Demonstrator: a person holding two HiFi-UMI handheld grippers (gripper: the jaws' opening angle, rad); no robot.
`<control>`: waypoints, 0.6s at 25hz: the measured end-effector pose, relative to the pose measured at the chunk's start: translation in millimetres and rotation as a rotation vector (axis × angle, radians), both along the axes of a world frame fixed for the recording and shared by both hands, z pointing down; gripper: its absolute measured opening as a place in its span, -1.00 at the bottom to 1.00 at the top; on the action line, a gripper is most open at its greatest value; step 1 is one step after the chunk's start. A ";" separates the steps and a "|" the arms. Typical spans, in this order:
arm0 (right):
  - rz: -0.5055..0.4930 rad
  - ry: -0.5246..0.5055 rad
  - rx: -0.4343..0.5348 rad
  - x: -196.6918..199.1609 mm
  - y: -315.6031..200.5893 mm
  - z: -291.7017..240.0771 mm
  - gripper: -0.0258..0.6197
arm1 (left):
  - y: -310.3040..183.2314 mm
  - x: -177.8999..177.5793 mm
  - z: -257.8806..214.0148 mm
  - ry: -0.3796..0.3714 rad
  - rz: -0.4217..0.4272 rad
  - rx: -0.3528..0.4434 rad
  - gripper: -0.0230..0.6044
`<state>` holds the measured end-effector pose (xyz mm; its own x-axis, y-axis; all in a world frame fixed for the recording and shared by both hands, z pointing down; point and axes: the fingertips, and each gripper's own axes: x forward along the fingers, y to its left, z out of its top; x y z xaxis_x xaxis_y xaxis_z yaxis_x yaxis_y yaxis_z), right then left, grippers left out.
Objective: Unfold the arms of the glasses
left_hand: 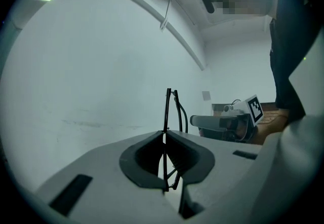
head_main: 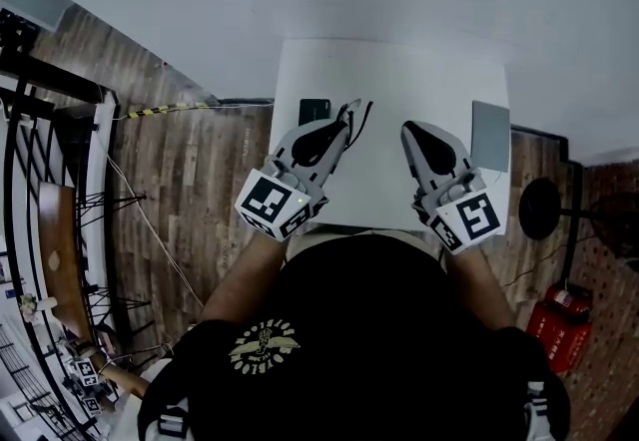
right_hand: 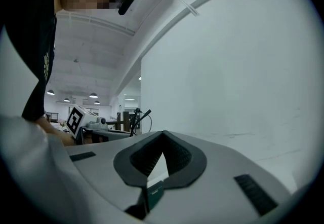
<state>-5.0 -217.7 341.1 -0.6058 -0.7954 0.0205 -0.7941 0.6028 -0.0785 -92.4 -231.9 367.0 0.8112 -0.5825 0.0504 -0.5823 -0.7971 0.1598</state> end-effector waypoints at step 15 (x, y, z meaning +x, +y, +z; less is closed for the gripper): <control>-0.111 -0.156 -0.057 -38.4 1.7 -6.0 -0.72 | -5.2 8.8 1.1 0.022 0.173 0.010 -0.85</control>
<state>-43.4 -216.0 335.1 -0.6893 -0.7234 -0.0379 -0.6982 0.6774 -0.2318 -83.6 -237.2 368.2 0.9002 -0.4347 0.0266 -0.4330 -0.8867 0.1622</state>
